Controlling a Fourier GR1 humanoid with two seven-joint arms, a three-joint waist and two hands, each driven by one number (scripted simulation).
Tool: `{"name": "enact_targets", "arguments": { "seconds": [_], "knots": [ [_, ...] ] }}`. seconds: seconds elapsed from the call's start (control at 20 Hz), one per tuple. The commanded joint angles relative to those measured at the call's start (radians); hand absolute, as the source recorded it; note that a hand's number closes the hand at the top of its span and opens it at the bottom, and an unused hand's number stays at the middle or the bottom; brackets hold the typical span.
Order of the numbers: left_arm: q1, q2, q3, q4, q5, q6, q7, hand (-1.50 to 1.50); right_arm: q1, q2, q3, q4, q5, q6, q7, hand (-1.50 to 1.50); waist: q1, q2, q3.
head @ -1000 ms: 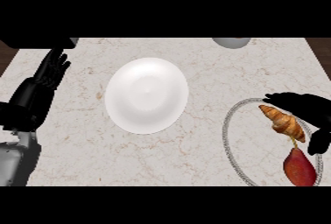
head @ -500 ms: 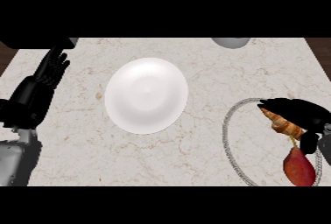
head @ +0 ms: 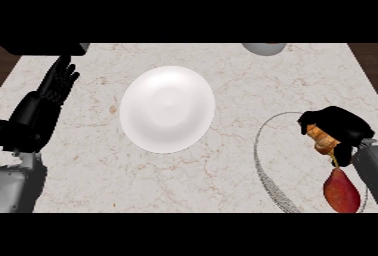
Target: Pick the croissant from the placemat and place it in the plate
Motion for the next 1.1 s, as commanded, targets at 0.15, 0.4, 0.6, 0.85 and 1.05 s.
{"name": "enact_targets", "arguments": {
  "seconds": [0.15, 0.4, 0.6, 0.85, 1.05],
  "knots": [
    [-0.008, -0.016, -0.012, -0.012, -0.013, 0.012, 0.012, 0.00, -0.050, 0.075, -0.194, 0.166, -0.028, -0.070, 0.355, 1.50, 0.004, 0.006, 0.005],
    [-0.035, -0.016, 0.014, 0.022, -0.006, 0.000, 0.004, 0.00, -0.119, 0.070, -0.221, 0.172, 0.003, -0.221, 0.346, 1.50, 0.000, 0.003, 0.004],
    [-0.027, -0.020, 0.003, -0.015, -0.036, 0.017, 0.044, 0.00, -0.151, 0.062, -0.228, 0.025, -0.038, -0.141, 0.343, 1.50, -0.009, -0.003, 0.003],
    [-0.010, -0.012, 0.025, -0.002, -0.031, 0.000, 0.003, 0.00, -0.137, 0.109, -0.268, -0.148, -0.185, -0.075, 0.245, 1.50, -0.021, -0.007, 0.003],
    [0.011, -0.014, 0.028, -0.038, -0.022, 0.006, 0.044, 0.00, -0.112, 0.202, -0.258, -0.329, -0.295, -0.010, 0.230, 1.50, -0.026, -0.015, 0.003]
  ]
}}
